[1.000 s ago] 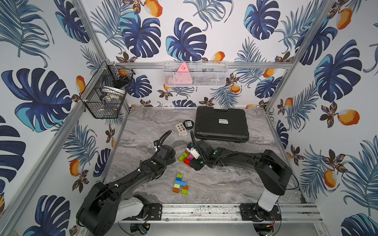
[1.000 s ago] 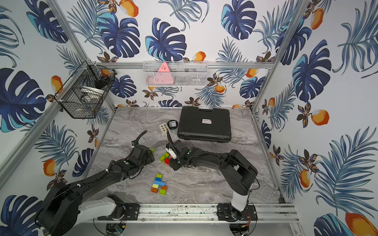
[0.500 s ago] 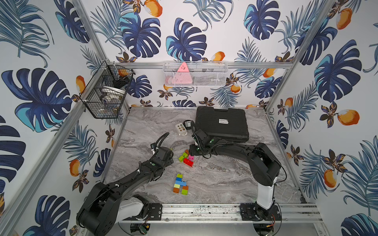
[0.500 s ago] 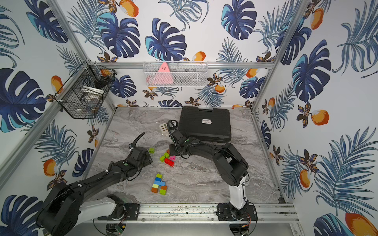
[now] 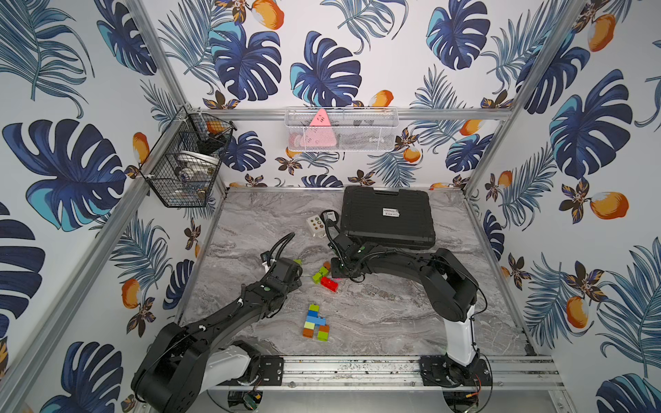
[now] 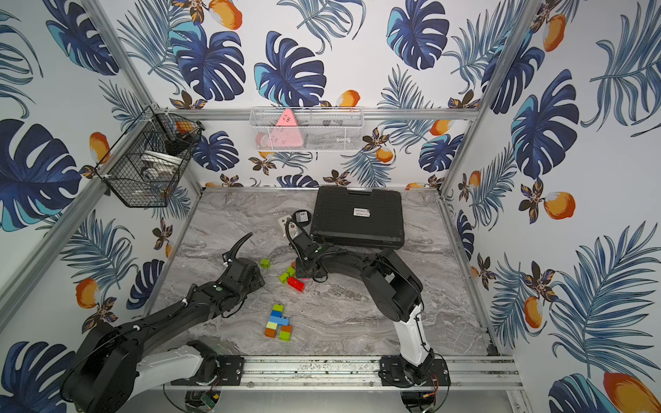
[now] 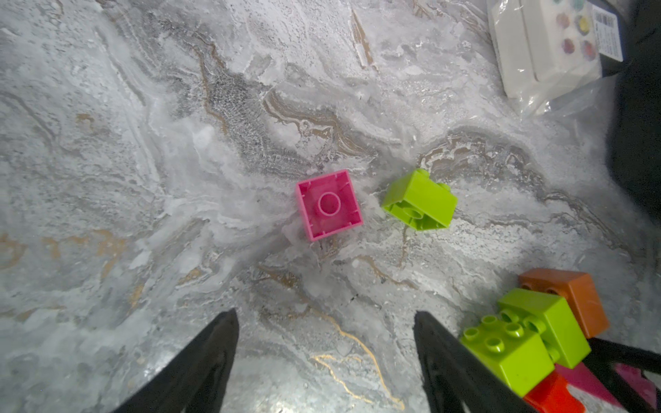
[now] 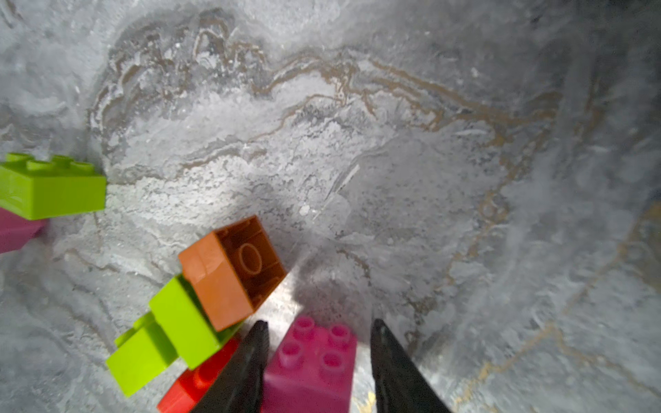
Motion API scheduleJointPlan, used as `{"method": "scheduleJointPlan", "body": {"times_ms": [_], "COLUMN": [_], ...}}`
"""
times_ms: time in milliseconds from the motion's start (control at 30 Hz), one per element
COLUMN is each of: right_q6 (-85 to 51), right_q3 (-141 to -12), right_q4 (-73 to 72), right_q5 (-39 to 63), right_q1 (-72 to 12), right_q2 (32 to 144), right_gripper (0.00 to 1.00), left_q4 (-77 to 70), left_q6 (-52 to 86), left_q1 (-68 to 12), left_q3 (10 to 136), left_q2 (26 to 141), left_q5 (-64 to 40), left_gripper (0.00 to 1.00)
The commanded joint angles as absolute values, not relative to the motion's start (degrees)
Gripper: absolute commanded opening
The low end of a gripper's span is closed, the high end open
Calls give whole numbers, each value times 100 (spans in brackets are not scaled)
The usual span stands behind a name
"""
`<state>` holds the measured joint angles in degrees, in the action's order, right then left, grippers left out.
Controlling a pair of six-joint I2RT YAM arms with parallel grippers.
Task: Assemble the letter h with lego
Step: Pick up the lego brick from the center of the board, then place the lego brick at the center of the board.
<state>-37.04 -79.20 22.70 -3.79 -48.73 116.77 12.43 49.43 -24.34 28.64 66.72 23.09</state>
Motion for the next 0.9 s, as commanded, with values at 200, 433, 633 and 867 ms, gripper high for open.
{"method": "scheduleJointPlan", "body": {"times_ms": [200,433,633,867], "right_q6": [-3164,-2558,-1961,-2199], "right_q3": [-7604,-5075,-3258,-1593], "right_q4": [2638,-36,-2224,-3721], "right_q5": [-1011,-1574,-2472,-2516], "right_q1": [-4911,-5028,-5586,-5984], "right_q2": [11018,9558,8793,8194], "right_gripper": [29,27,27,30], "left_q4": [1226,1271,1332,1327], "left_q6": [5037,5086,5106,5134], "left_q1": [-2418,-2426,-2423,-2426], "left_q3": [2835,2816,2823,2814], "left_q2": [6696,6594,6568,6548], "left_q5": [2343,2379,2455,2449], "left_gripper": [82,82,82,82]}}
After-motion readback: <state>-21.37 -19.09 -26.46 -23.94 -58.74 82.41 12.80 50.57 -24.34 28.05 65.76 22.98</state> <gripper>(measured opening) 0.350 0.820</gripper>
